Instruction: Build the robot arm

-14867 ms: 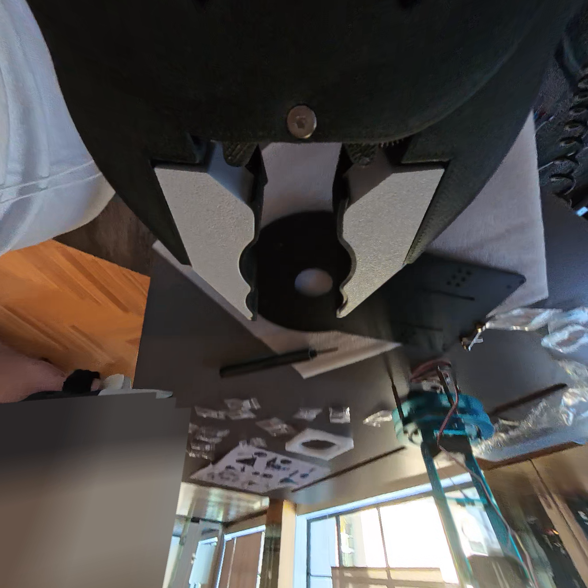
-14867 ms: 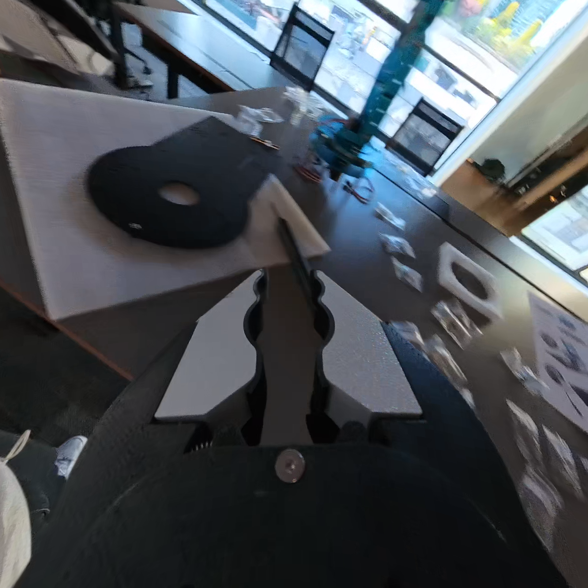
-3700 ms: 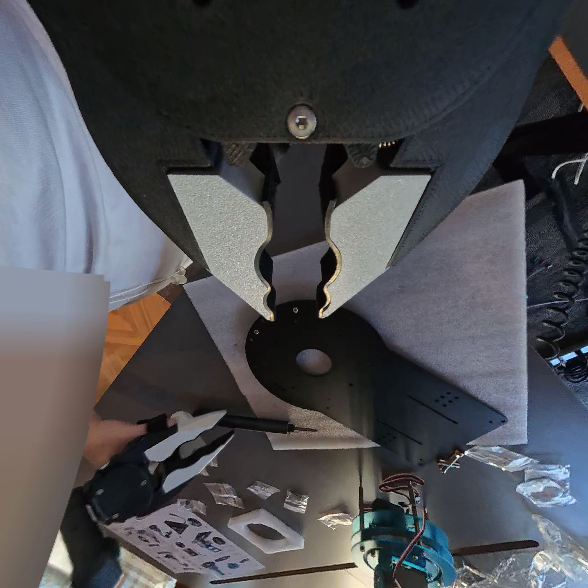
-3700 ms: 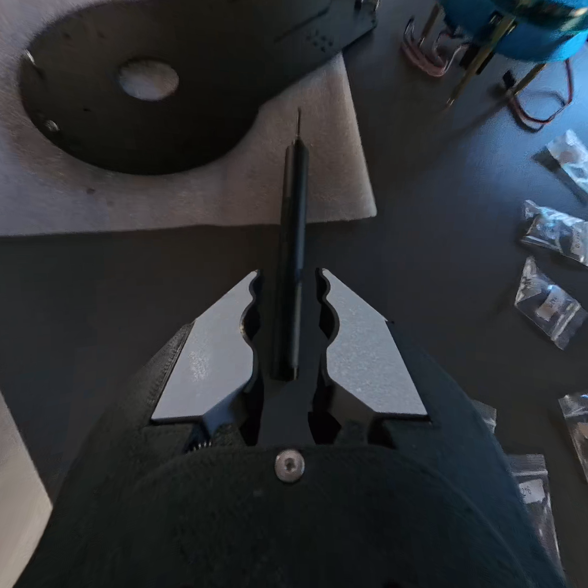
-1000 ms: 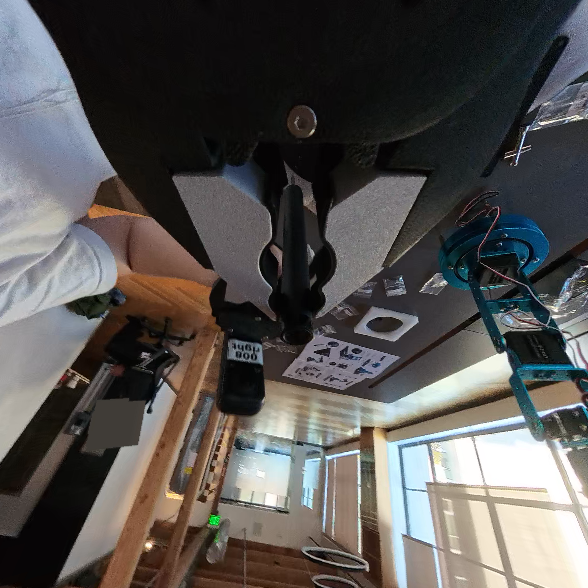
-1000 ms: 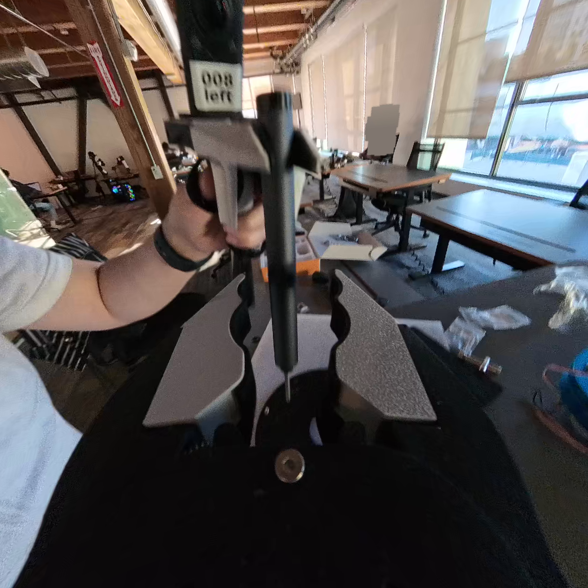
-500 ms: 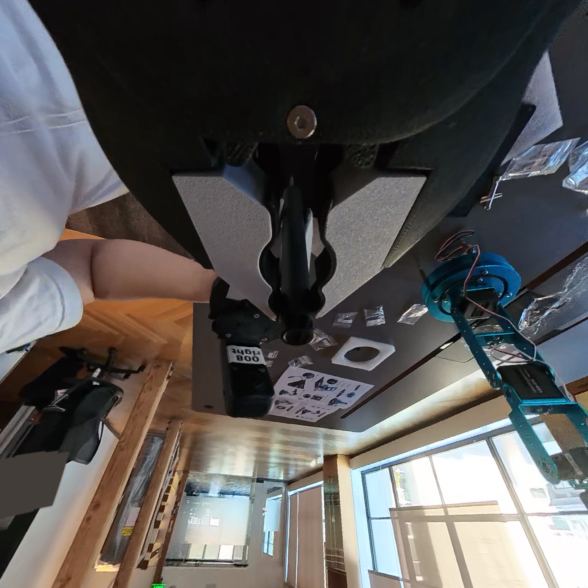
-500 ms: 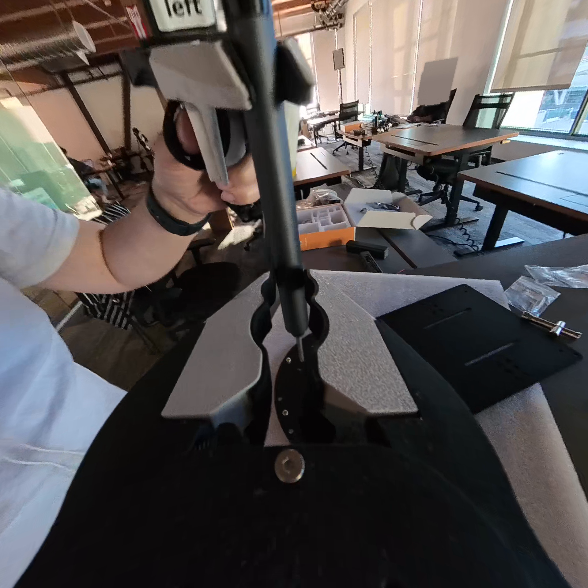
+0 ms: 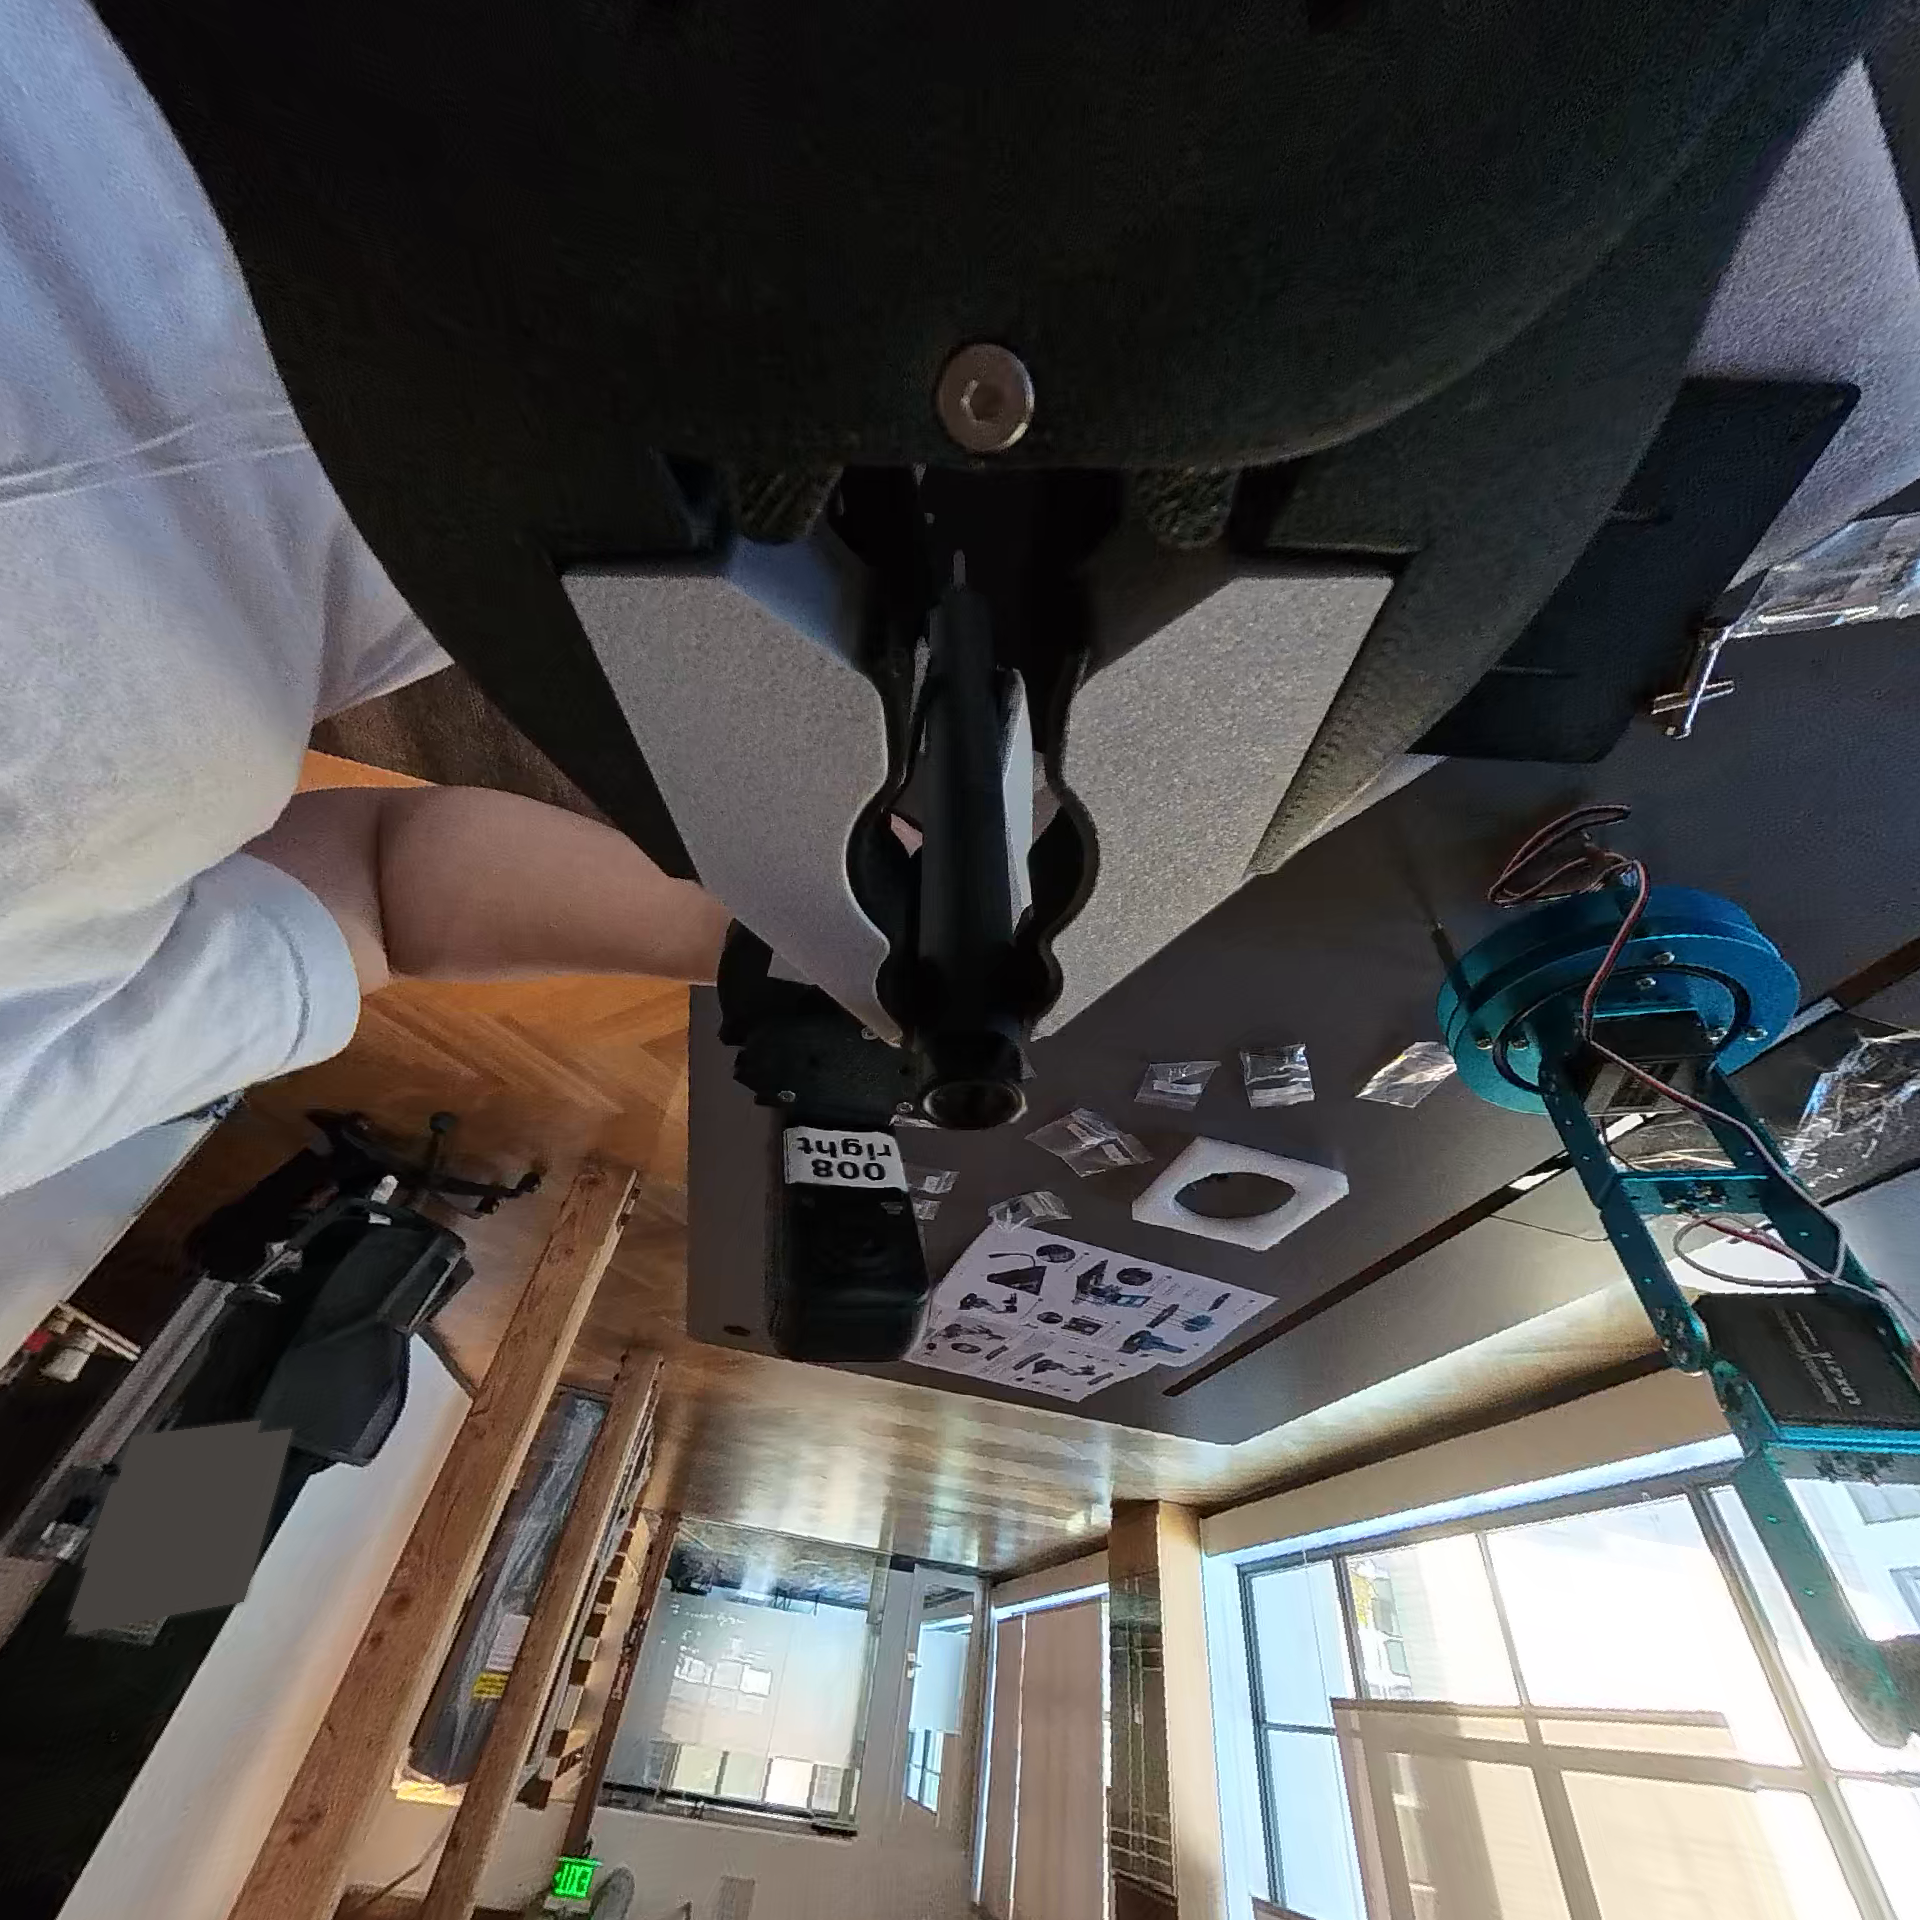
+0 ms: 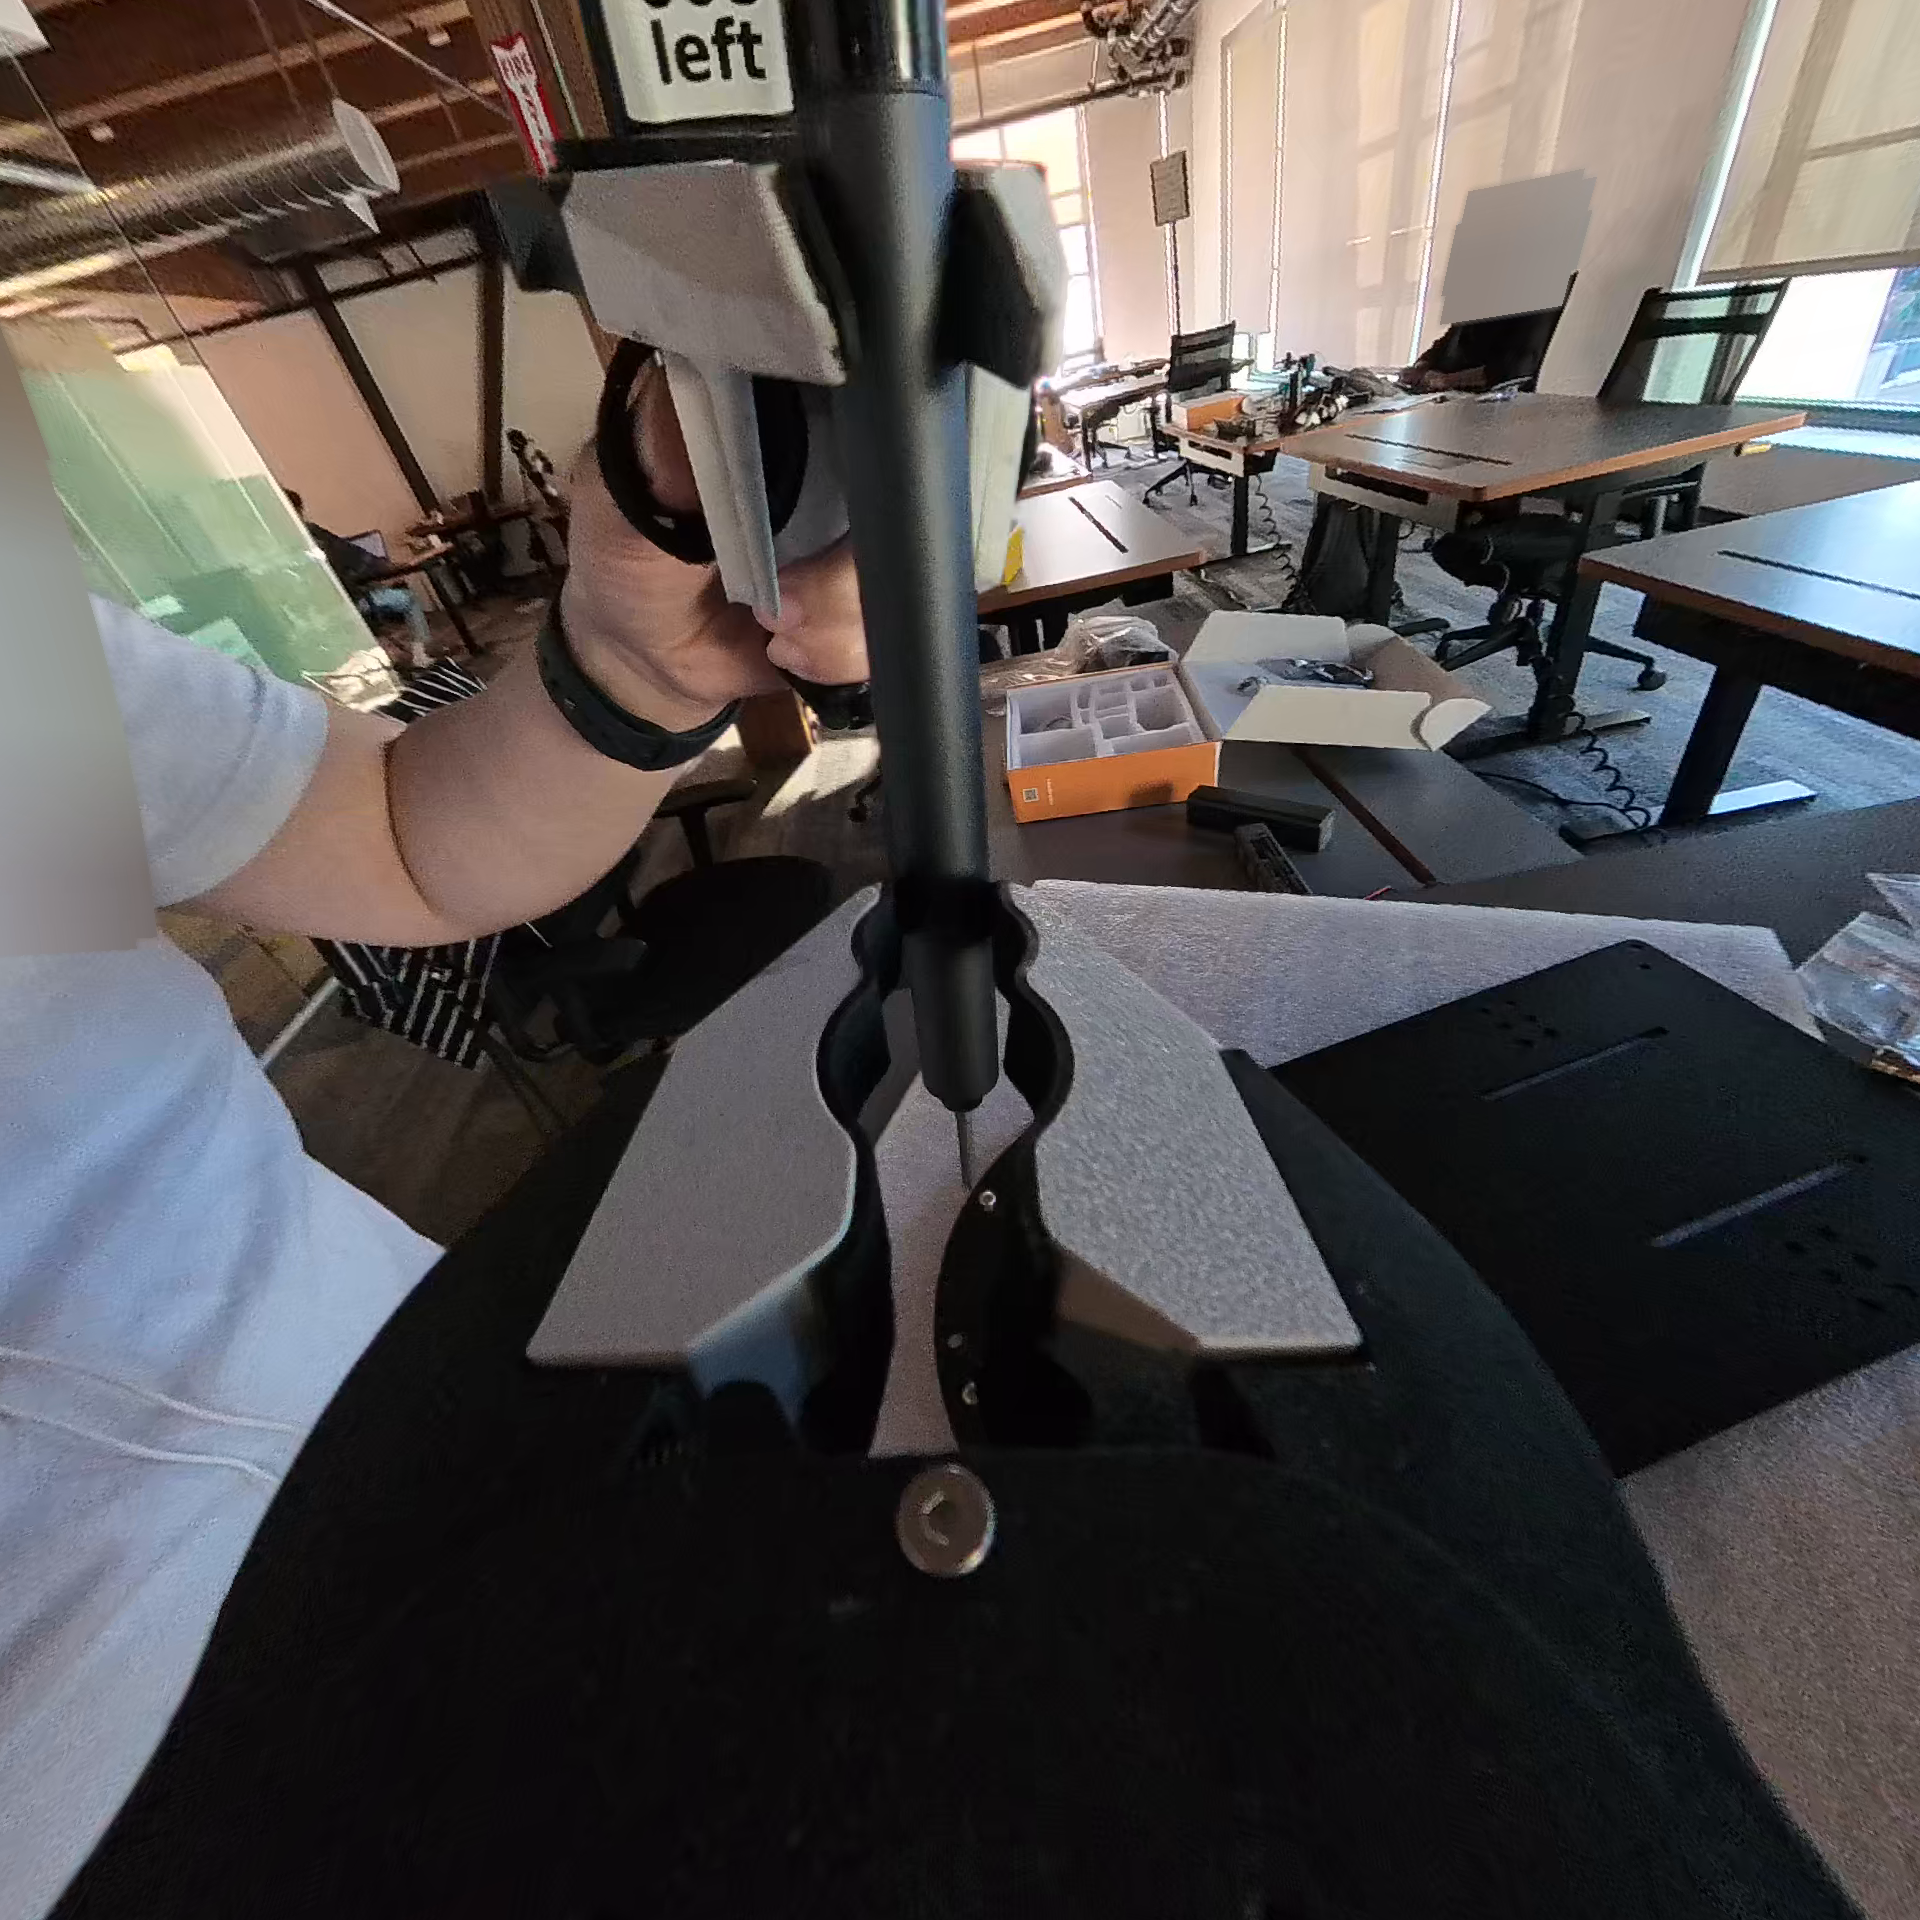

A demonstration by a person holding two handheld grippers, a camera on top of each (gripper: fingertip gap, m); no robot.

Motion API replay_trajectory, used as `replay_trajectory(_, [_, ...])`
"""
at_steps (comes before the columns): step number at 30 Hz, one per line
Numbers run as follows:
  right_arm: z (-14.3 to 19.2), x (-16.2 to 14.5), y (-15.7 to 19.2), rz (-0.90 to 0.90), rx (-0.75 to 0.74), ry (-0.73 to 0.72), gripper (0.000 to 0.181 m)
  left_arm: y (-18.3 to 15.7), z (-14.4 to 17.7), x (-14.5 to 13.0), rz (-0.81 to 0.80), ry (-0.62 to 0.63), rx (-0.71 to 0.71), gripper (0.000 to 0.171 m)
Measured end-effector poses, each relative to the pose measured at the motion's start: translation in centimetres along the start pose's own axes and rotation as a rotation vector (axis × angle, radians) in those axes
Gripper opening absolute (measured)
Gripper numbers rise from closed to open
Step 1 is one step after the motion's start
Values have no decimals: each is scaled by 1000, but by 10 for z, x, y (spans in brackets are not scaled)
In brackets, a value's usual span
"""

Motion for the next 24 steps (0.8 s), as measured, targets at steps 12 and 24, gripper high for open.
replay_trajectory(12, [-12,-7,8,53,-12,-60,14,-6,13,-6,-32,-11,14,15])
replay_trajectory(24, [-7,-5,11,-69,71,-114,15,-10,16,-3,-20,-20,12,16])
Point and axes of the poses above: each gripper's, where its closed fingertips meet, z back along the fingers, x out of its top, y = z × x across the jaws, the point moved 7 cm from there along z, back along the fingers, and after that the axes turned 10 degrees about x, right-handed, at the moved point
